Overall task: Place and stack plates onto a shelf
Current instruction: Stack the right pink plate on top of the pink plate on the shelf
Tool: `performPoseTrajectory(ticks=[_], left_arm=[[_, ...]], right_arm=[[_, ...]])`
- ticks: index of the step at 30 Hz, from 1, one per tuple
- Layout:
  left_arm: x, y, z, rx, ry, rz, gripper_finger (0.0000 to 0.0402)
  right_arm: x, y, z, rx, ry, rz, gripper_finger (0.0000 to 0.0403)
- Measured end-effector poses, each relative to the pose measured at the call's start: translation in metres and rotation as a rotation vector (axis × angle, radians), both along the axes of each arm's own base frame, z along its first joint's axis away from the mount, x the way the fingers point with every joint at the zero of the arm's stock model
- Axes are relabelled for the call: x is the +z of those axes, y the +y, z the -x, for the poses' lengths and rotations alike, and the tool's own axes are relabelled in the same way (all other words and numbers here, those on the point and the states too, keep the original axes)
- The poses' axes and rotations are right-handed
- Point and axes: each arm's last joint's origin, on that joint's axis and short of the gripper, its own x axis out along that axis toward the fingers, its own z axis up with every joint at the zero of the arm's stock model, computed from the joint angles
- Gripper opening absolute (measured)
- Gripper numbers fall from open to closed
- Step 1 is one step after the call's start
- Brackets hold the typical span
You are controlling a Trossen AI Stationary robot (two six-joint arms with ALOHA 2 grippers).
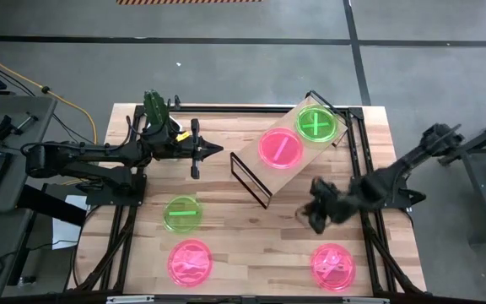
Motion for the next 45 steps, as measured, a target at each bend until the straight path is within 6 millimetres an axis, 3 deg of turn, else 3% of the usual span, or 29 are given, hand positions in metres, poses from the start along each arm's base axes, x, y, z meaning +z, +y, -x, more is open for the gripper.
performPoseTrajectory(ticks=[9,17,33,37,41,45], left_arm=[[0.000,0.000,0.000,0.000,-0.003,0.005,0.0001],[0.000,0.000,0.000,0.000,-0.003,0.006,0.0001],[-0.001,0.000,0.000,0.000,0.006,0.009,0.0000],[-0.001,0.000,0.000,0.000,0.006,0.008,0.0000],[-0.001,0.000,0.000,0.000,0.005,0.008,0.0000],[-0.001,0.000,0.000,0.000,0.005,0.008,0.0000]], right_arm=[[-0.067,0.041,0.009,0.035,0.431,-0.155,0.0142],[-0.099,0.053,0.015,0.079,0.647,-0.170,0.0142],[-0.120,0.061,0.017,0.183,0.749,-0.108,0.0136],[-0.120,0.060,0.017,0.243,0.744,-0.086,0.0097],[-0.120,0.060,0.017,0.300,0.737,-0.065,0.0017],[-0.119,0.059,0.014,0.326,0.720,-0.065,0.0015]])
